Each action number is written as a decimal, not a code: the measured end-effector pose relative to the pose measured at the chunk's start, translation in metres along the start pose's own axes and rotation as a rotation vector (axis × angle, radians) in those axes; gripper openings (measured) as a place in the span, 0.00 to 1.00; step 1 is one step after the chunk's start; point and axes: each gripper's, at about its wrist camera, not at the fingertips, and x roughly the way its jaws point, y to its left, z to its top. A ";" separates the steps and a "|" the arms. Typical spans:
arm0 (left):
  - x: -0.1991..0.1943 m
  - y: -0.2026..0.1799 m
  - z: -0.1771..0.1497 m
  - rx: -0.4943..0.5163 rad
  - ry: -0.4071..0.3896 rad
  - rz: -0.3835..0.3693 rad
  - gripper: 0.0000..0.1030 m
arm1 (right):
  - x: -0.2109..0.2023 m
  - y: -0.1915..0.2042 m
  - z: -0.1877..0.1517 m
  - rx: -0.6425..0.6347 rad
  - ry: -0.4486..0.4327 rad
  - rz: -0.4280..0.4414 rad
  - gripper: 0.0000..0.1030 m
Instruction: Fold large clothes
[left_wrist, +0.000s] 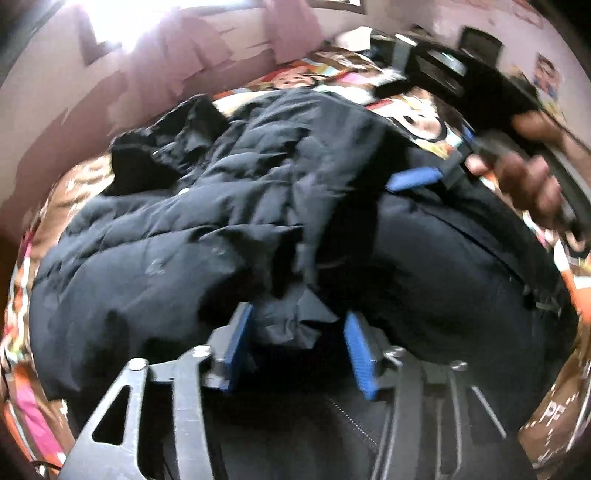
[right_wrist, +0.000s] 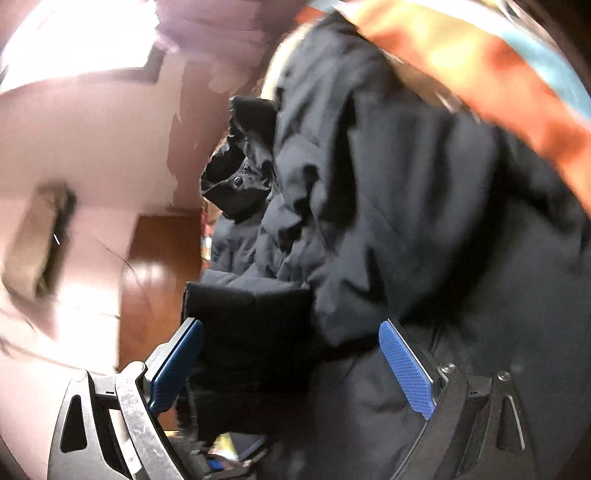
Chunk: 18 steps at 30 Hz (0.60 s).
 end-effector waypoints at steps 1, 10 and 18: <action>-0.001 0.004 0.000 -0.023 -0.006 0.005 0.55 | -0.001 -0.004 -0.003 0.020 0.001 0.011 0.93; -0.027 0.001 -0.011 -0.167 -0.055 -0.025 0.56 | -0.018 -0.011 -0.013 0.064 -0.035 0.104 0.92; -0.033 0.014 -0.017 -0.276 -0.066 0.193 0.65 | 0.000 0.007 -0.033 -0.167 0.018 -0.248 0.51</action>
